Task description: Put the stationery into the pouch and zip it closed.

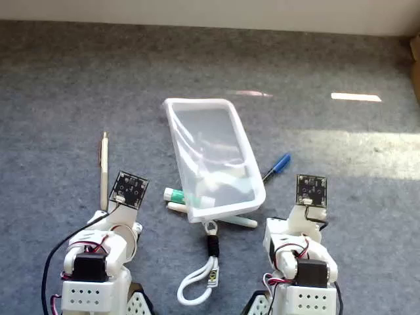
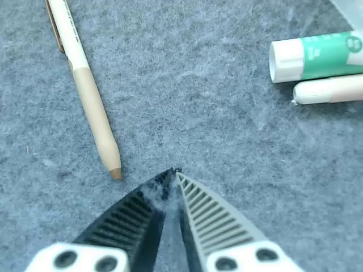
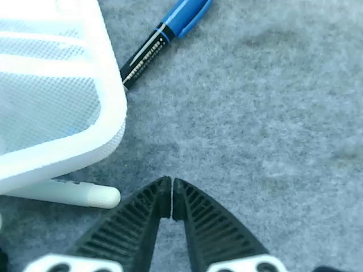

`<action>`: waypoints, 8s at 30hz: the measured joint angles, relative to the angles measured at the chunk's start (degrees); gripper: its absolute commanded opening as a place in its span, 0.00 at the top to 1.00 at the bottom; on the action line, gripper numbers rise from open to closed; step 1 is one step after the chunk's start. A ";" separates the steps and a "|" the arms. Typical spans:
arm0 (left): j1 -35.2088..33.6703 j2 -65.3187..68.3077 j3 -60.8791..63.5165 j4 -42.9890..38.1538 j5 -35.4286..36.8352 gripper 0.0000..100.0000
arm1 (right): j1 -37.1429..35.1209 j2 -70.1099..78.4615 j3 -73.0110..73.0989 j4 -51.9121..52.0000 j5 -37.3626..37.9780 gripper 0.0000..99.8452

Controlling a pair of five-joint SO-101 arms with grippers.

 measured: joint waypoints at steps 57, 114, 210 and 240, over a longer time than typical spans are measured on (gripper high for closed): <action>0.00 0.00 0.00 0.00 0.00 0.99 | 0.00 0.00 0.00 0.00 0.00 0.98; -17.76 0.00 -0.70 -10.20 -2.46 0.81 | -43.34 47.56 -35.25 -2.29 1.32 0.85; 3.16 -0.53 -18.64 -6.68 16.35 0.74 | -35.43 37.10 -27.43 -17.05 10.99 0.99; 18.90 -0.53 -18.20 -13.10 18.46 0.74 | -38.15 37.10 -35.43 -21.10 6.24 0.99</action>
